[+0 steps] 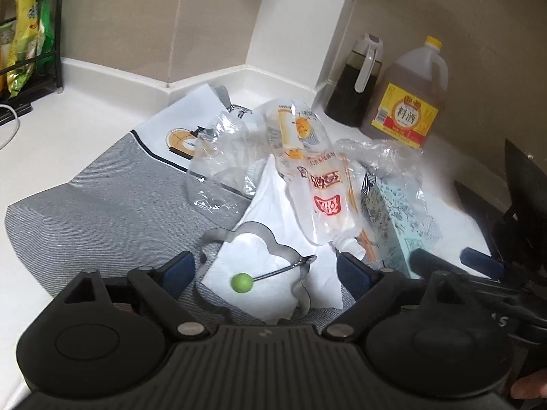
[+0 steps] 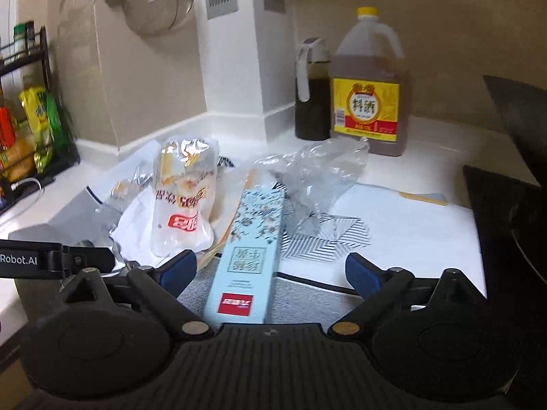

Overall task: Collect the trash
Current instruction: 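Lift the toothpaste box with the right tool while the left tool hovers over the clear bags, then close the left tool on the metal flower-shaped egg mold while the right tool holds the box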

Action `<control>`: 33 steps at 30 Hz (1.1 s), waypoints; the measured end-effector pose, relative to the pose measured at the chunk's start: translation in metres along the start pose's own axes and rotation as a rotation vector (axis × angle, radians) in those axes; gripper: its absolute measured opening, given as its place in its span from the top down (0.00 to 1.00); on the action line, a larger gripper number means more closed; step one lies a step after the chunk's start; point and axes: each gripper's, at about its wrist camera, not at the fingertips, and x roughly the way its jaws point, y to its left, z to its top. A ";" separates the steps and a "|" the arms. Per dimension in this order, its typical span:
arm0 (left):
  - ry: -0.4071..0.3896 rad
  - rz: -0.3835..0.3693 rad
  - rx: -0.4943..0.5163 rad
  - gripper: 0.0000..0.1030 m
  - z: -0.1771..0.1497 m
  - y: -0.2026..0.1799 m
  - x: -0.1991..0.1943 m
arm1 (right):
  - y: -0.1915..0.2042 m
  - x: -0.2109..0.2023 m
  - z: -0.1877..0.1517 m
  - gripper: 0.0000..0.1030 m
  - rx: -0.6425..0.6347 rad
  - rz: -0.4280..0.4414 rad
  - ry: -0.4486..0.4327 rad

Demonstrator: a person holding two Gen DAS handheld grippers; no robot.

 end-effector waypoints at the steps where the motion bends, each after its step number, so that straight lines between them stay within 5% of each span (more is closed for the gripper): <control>1: 0.006 0.006 0.005 0.00 -0.001 -0.002 0.003 | 0.003 0.003 -0.001 0.05 -0.012 -0.005 0.007; 8: 0.032 0.038 0.055 0.04 -0.004 -0.007 0.011 | 0.016 0.017 -0.008 0.13 -0.105 -0.049 0.038; 10: 0.042 0.053 0.062 0.21 -0.004 -0.008 0.010 | 0.014 0.016 -0.008 0.43 -0.098 -0.019 0.041; 12: 0.047 0.053 0.059 0.22 -0.005 -0.006 0.009 | 0.012 0.014 -0.011 0.58 -0.088 0.007 0.042; 23: -0.026 0.062 0.054 0.24 -0.022 0.003 -0.044 | -0.008 -0.031 -0.013 0.60 -0.009 0.018 -0.083; 24: -0.039 0.062 0.062 0.57 -0.025 0.004 -0.051 | -0.009 -0.036 -0.014 0.60 -0.006 0.024 -0.090; 25: -0.035 0.064 0.071 0.68 -0.026 0.004 -0.056 | -0.009 -0.040 -0.014 0.60 -0.004 0.030 -0.097; 29: -0.054 0.003 0.032 0.69 -0.026 0.012 -0.070 | -0.006 -0.049 -0.016 0.60 -0.010 0.034 -0.116; 33: -0.046 0.003 0.025 0.81 -0.021 0.014 -0.062 | -0.003 -0.050 -0.017 0.60 -0.013 0.036 -0.103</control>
